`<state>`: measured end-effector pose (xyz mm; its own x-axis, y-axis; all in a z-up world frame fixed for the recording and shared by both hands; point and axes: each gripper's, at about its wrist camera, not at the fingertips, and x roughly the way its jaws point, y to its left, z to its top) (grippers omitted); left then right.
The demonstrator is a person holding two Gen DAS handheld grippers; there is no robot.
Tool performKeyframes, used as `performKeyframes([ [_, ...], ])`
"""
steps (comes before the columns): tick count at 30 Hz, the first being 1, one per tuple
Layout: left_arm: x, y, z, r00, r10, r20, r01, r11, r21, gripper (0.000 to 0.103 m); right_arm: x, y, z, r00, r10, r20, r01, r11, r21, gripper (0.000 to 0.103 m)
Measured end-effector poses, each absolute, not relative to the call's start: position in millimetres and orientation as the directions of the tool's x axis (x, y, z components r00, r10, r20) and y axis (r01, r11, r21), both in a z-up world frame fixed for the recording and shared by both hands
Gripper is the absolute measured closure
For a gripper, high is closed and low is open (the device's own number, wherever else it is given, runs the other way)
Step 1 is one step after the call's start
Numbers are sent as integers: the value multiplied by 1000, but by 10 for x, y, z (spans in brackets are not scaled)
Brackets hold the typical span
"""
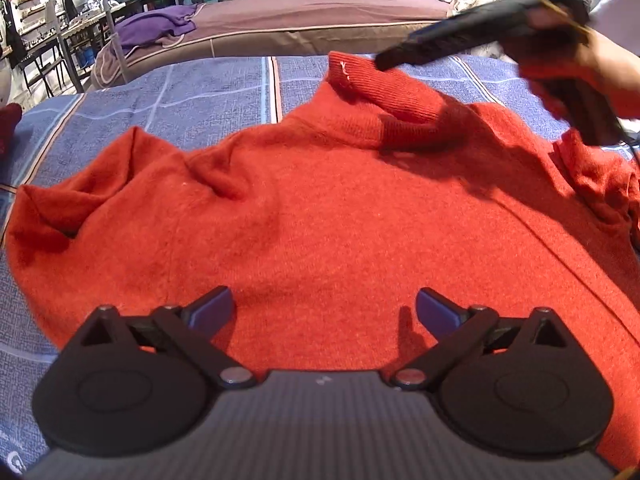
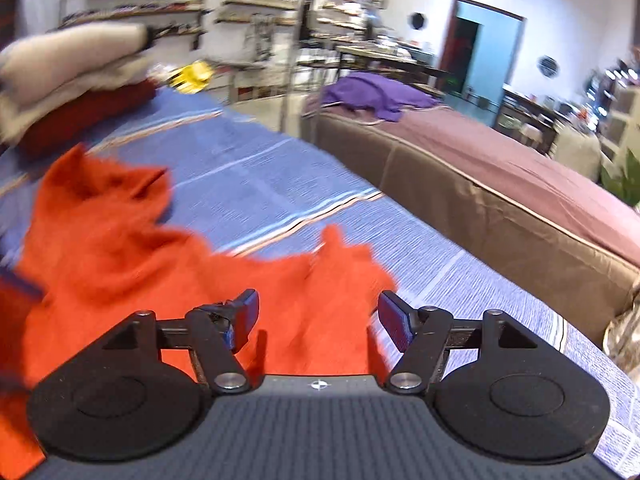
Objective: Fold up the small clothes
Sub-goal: 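Grasp the sweater sleeve cuff with the right tool and lift it, then lay the held sleeve across the sweater body and open the right tool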
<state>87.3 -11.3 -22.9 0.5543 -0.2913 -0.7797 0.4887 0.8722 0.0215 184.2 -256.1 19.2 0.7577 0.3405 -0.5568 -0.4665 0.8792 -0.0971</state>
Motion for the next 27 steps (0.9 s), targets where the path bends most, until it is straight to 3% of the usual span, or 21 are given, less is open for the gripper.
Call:
performKeyframes([
  [4,928,-110,-251,543,-288,-789,498,867,26,1,2362,-2431,63,726,337,-599,-434,901,-19,0],
  [5,937,-107,-253,546,-281,-789,497,867,35,1,2413,-2409,24,710,338,-618,-435,900,-7,15],
  [6,950,-102,-251,549,-274,-790,496,867,43,1,2432,-2398,-10,696,337,-634,-433,902,5,87],
  [8,968,-67,-240,560,-270,-783,489,871,50,1,2364,-2410,8,688,366,-626,-434,900,49,96],
  [14,1083,195,-157,629,-218,-746,347,938,18,1,1592,-2352,279,638,559,-529,-634,772,49,96],
  [19,1108,392,-17,663,-211,-718,229,971,-74,1,739,-2300,91,503,604,-619,-773,634,-9,96],
  [21,1081,356,22,670,-223,-708,229,969,-89,1,510,-2314,-115,507,554,-660,-764,643,-46,95],
  [24,996,228,40,663,-256,-704,271,958,-93,1,406,-2419,-322,532,516,-671,-686,728,16,92],
  [25,975,170,34,658,-263,-705,293,953,-82,1,388,-2450,-335,551,509,-662,-655,755,35,85],
  [27,940,87,9,658,-262,-706,320,946,-52,1,363,-2506,-294,575,504,-644,-589,802,102,51],
])
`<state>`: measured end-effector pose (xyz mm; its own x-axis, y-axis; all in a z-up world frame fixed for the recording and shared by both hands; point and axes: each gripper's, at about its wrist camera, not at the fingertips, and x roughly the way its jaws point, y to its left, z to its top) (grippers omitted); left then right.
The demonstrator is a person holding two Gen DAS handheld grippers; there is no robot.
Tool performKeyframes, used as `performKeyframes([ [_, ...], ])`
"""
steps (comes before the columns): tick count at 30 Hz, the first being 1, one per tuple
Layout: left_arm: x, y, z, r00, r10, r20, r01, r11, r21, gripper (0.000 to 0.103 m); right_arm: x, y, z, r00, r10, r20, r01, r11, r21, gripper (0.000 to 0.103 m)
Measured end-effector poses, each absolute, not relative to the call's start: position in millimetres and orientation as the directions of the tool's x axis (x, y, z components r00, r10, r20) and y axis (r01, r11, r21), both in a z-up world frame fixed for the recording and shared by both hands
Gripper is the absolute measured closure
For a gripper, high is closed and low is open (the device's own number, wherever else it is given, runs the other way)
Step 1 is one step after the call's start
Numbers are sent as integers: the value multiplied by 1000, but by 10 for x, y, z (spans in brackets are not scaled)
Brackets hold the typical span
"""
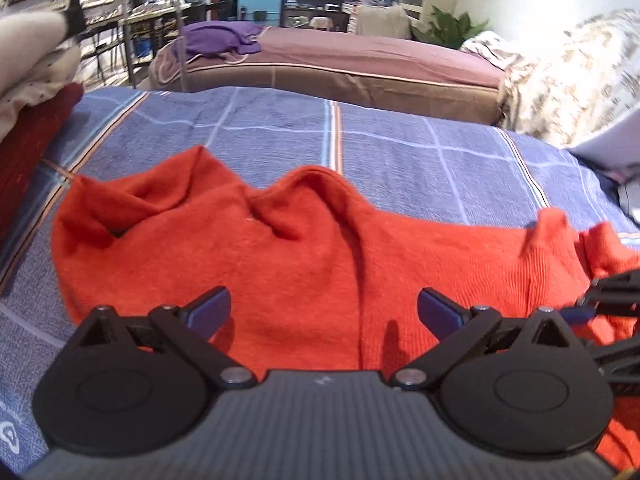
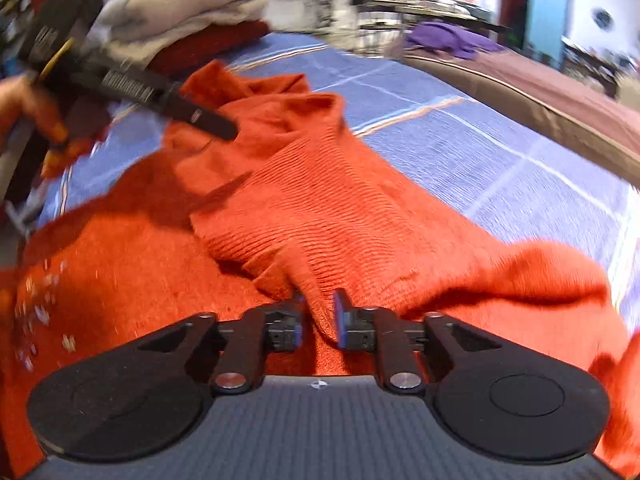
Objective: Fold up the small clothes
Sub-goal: 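Lay the held sleeve across the sweater body and open the right tool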
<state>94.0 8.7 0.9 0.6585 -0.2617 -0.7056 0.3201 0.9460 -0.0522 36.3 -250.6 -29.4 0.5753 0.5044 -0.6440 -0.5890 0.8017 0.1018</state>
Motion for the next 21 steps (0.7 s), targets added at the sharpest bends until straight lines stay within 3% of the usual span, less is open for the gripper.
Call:
performKeyframes([
  [1,941,62,-13,659,-251,-709,321,946,-37,1,325,-2538,-256,600,503,-622,-552,823,133,43],
  [3,972,60,-53,653,-234,-720,310,950,-29,1,230,-2603,-185,656,492,-572,-481,857,185,13],
  [4,1004,81,-70,650,-237,-722,301,953,-41,1,197,-2627,-159,671,477,-568,-448,871,202,8],
  [8,1310,109,-158,599,-306,-740,311,940,-136,4,198,-2793,-145,722,422,-548,-285,903,321,7],
  [11,1553,-48,-240,585,-295,-756,338,935,-103,5,415,-2956,-280,725,393,-566,-136,887,441,12],
  [14,1743,-223,-305,572,-317,-756,382,919,-97,5,588,-2943,-386,729,372,-574,-82,881,466,14],
  [16,1823,-312,-322,554,-367,-747,411,901,-138,19,699,-2895,-447,717,377,-586,-83,881,465,16],
  [17,1857,-347,-329,533,-400,-745,430,887,-168,34,760,-2862,-483,711,384,-590,-89,880,466,21],
  [18,1884,-384,-337,529,-405,-746,430,885,-176,38,808,-2842,-514,706,394,-588,-97,877,471,44],
  [19,1903,-425,-348,538,-396,-744,430,888,-162,43,859,-2826,-539,702,404,-586,-103,873,477,58],
  [20,1928,-456,-357,548,-385,-743,438,889,-138,59,906,-2826,-554,700,412,-584,-110,870,481,76],
  [21,1957,-468,-353,558,-381,-738,447,886,-119,77,946,-2826,-547,703,410,-581,-115,872,475,85],
])
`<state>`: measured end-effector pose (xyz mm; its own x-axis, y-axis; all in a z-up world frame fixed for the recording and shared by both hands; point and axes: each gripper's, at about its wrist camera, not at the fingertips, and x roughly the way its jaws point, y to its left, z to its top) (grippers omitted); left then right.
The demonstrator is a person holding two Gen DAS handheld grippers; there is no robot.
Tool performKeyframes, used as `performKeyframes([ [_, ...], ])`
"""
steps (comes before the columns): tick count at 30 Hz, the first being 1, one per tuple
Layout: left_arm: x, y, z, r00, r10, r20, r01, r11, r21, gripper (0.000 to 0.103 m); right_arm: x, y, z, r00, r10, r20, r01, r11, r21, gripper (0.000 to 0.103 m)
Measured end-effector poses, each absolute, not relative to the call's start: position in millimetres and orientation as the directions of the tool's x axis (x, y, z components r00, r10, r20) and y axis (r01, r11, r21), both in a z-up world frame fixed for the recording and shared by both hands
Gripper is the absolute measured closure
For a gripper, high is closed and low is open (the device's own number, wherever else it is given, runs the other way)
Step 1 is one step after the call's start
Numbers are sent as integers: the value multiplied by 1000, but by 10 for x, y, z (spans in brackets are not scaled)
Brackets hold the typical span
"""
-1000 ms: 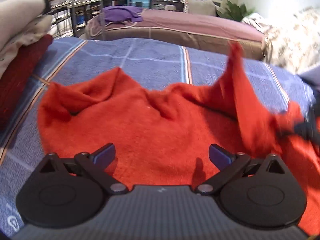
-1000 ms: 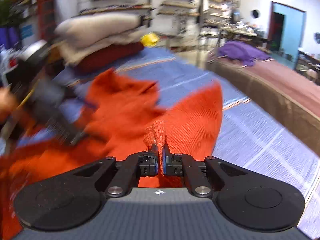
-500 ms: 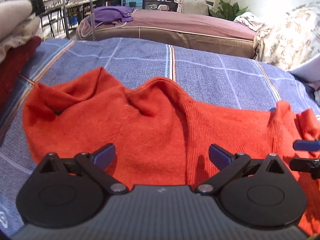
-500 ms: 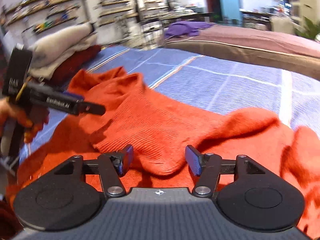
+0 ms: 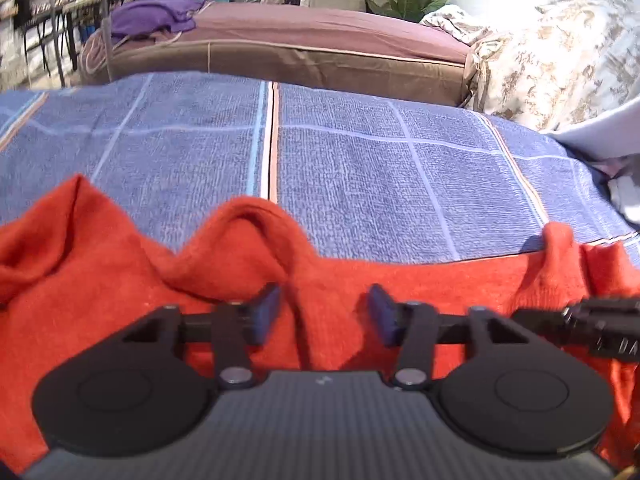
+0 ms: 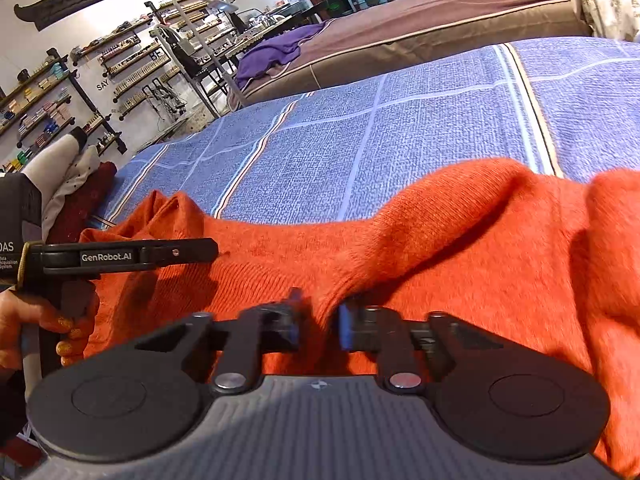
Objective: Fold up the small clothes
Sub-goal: 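Lay the held sleeve across the sweater body and open the right tool, then grasp the other sleeve cuff with the right tool and lift it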
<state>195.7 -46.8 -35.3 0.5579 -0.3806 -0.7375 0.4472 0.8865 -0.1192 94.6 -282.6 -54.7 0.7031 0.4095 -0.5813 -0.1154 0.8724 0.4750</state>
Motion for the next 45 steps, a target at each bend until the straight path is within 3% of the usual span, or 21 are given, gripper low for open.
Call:
performKeyframes([
  [1,2006,-458,-332,568,-391,-724,447,885,-127,93,976,-2825,-512,713,403,-573,-124,878,463,87],
  [4,2252,-317,-272,580,-449,-680,372,888,-269,94,1104,-2918,-363,769,369,-522,-147,897,418,90],
  [7,2416,-443,-269,648,-360,-671,373,918,-132,94,1380,-2972,-267,802,307,-513,-137,930,342,90],
  [10,2550,-567,-417,666,-304,-681,345,935,-80,91,1596,-2975,-320,797,277,-537,-121,944,307,90],
  [15,2614,-733,-570,726,-273,-632,408,910,75,89,1713,-2923,-626,781,251,-572,-121,959,256,93],
  [17,2628,-761,-526,726,-250,-641,410,905,111,78,1668,-2973,-635,788,257,-559,-108,952,286,92],
  [18,2645,-735,-492,721,-223,-656,382,918,108,53,1632,-2982,-605,787,258,-560,-92,947,307,82],
  [19,2646,-665,-448,715,-207,-668,346,935,81,38,1595,-2999,-572,784,251,-568,-72,945,319,74],
  [21,2580,-455,-330,717,-222,-661,288,957,-9,37,1504,-3028,-468,793,213,-570,-28,949,315,42],
  [23,2377,-292,-188,742,-251,-622,268,961,-68,34,1316,-3000,-330,825,160,-542,-7,962,273,22],
  [24,2246,-269,-140,752,-261,-605,277,958,-69,32,1207,-2982,-277,841,137,-524,-5,969,246,18],
  [26,1981,-345,-111,712,-310,-629,372,928,-36,33,1008,-2900,-217,848,143,-510,-42,978,206,22],
  [28,1735,-498,-170,650,-357,-671,465,885,-19,45,853,-2742,-230,833,214,-511,-148,975,167,33],
  [30,1539,-632,-250,606,-396,-690,531,847,-19,51,714,-2526,-284,809,259,-528,-250,964,90,55],
  [32,1429,-771,-402,596,-365,-715,551,834,33,53,616,-2378,-376,795,259,-548,-292,956,28,62],
  [35,1373,-829,-600,632,-314,-708,533,840,103,50,644,-2371,-608,742,188,-643,-223,975,28,63],
  [38,1358,-889,-573,629,-290,-722,544,827,142,48,593,-2414,-627,760,156,-630,-191,981,11,64],
  [40,1381,-881,-571,636,-254,-729,531,829,175,26,549,-2360,-601,754,142,-641,-186,983,-1,60],
  [45,1135,-699,-310,630,-258,-733,506,852,135,19,297,-2384,-415,796,148,-587,-123,989,82,52],
])
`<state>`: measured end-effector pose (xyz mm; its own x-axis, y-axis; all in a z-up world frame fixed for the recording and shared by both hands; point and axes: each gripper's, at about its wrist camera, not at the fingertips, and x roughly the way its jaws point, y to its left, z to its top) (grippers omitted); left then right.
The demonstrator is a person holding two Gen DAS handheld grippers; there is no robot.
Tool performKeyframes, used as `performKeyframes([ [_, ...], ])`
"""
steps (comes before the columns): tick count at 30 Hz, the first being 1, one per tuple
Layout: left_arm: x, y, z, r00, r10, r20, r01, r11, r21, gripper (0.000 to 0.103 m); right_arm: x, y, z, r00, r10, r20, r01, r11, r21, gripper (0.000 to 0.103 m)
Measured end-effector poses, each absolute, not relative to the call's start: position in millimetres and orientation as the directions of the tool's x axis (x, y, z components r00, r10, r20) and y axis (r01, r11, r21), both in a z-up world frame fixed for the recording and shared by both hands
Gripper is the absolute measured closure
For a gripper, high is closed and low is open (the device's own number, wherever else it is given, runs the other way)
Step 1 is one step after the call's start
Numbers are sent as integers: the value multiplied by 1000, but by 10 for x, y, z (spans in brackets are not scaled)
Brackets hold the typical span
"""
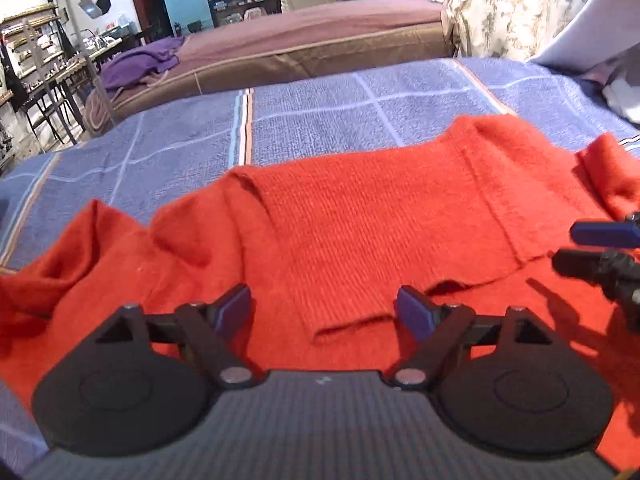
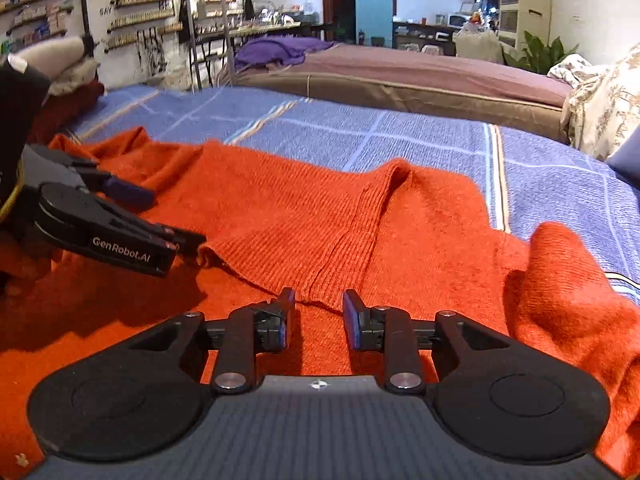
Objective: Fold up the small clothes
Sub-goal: 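Grasp the other sleeve cuff with the right tool and lift it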
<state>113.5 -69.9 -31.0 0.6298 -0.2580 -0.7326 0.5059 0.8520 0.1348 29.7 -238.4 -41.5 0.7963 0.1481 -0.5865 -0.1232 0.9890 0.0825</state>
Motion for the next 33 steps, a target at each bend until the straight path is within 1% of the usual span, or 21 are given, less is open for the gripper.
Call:
performKeyframes([
  [1,993,-670,-259,639,-265,-722,507,851,136,13,195,-2407,-354,815,131,-565,-106,991,77,47],
  [3,707,-635,-208,639,-280,-716,514,848,127,3,3,-2461,-249,838,71,-542,-66,997,29,27],
  [4,580,-634,-207,628,-285,-724,521,845,119,3,-71,-2494,-210,842,44,-537,-52,999,0,25],
  [7,251,-657,-270,575,-317,-755,566,820,87,3,-234,-2702,-101,831,-45,-554,-7,996,-92,25],
  [10,29,-732,-393,540,-307,-784,610,785,113,3,-316,-2984,4,801,-149,-580,33,978,-205,25],
  [12,-29,-773,-456,521,-286,-804,619,776,124,3,-291,-3180,52,775,-183,-604,31,967,-253,16],
  [14,-72,-771,-434,526,-294,-798,620,775,123,3,-209,-3368,68,756,-204,-622,29,960,-279,13],
  [16,-99,-763,-364,538,-309,-785,625,771,124,3,-80,-3509,69,736,-221,-640,32,956,-292,13],
  [19,-98,-730,-275,565,-299,-769,613,776,149,3,62,-3608,14,701,-223,-677,-15,945,-327,22],
  [20,-87,-709,-260,569,-292,-769,605,782,151,2,103,-3609,0,694,-221,-685,-33,941,-336,29],
  [21,-73,-684,-255,570,-284,-771,596,789,150,3,112,-3622,-22,679,-215,-702,-55,939,-341,31],
  [23,-48,-638,-253,571,-271,-775,580,801,148,3,176,-3629,-111,607,-221,-763,-98,932,-348,31],
  [25,-37,-606,-264,569,-261,-780,571,808,146,3,217,-3643,-203,570,-217,-792,-121,932,-342,31],
  [26,-33,-602,-270,567,-258,-782,568,810,145,3,235,-3650,-256,552,-212,-806,-128,934,-333,36],
  [27,-35,-599,-273,565,-256,-784,568,810,145,2,259,-3678,-304,540,-210,-815,-126,937,-325,50],
  [28,-39,-604,-276,564,-256,-785,570,809,146,2,283,-3714,-352,526,-201,-826,-123,943,-308,59],
  [29,-47,-609,-273,564,-257,-785,573,806,148,2,309,-3754,-396,509,-193,-839,-119,949,-290,84],
  [30,-59,-612,-267,564,-259,-784,577,803,150,2,311,-3798,-411,505,-189,-842,-106,955,-278,94],
  [33,-80,-622,-252,566,-263,-782,582,798,153,2,172,-3947,-199,589,-156,-793,-4,981,-196,95],
])
